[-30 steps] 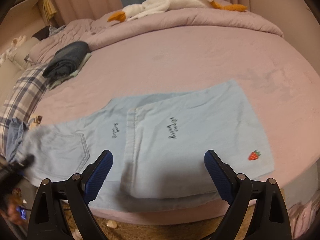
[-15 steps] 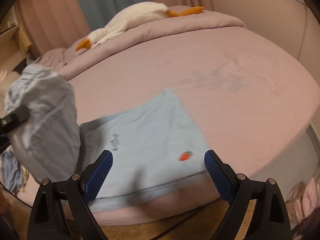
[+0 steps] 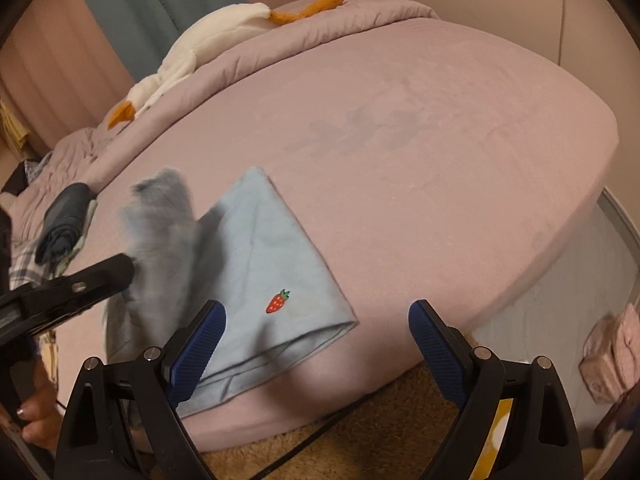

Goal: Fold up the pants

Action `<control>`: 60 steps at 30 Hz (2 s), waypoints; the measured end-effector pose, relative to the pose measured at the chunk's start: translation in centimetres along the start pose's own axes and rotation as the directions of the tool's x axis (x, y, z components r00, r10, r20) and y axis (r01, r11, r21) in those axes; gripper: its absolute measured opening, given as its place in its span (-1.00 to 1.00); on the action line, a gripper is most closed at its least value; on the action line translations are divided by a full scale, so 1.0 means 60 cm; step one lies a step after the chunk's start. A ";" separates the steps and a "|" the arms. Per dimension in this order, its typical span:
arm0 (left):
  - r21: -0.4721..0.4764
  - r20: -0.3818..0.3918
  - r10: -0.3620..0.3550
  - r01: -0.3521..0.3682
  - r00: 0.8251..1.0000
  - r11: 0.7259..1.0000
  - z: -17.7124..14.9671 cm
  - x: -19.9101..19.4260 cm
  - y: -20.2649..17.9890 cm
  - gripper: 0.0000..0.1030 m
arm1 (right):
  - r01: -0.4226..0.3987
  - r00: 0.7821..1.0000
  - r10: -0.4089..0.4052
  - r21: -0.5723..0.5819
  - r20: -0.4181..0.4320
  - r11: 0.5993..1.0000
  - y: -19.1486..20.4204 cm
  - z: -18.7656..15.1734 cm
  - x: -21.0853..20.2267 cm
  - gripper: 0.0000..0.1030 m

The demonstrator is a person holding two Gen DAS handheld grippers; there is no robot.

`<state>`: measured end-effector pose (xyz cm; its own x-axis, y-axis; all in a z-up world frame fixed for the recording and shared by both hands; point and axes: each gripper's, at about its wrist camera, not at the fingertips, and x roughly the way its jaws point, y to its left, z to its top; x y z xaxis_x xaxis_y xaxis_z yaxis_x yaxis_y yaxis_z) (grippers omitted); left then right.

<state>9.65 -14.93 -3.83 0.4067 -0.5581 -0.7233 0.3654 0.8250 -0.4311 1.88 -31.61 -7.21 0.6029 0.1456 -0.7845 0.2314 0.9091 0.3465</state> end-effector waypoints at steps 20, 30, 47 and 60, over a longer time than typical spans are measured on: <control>-0.294 -0.040 0.232 -0.233 0.972 0.927 -0.117 -0.062 0.177 0.56 | -0.155 0.987 0.149 -0.099 -0.066 0.983 0.083 0.025 0.070 -0.50; -0.263 -0.110 0.222 -0.244 0.969 0.934 -0.128 -0.013 0.176 0.56 | -0.077 0.992 0.063 -0.123 -0.112 0.989 0.039 0.023 0.095 -0.45; -0.317 -0.014 0.217 -0.210 0.976 0.925 -0.079 -0.056 0.206 0.51 | -0.246 0.969 0.245 -0.086 -0.024 0.965 0.051 0.047 0.054 -0.51; -0.325 -0.099 0.068 -0.096 0.993 0.941 0.034 0.082 0.239 0.39 | -0.127 0.989 0.130 0.041 -0.067 0.991 -0.053 0.020 0.049 -0.17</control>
<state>18.58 -6.05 -12.48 0.3458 -0.4894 -0.8005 0.0325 0.8589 -0.5111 3.82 -34.52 -9.98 0.5749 0.2883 -0.7658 0.1836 0.8665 0.4641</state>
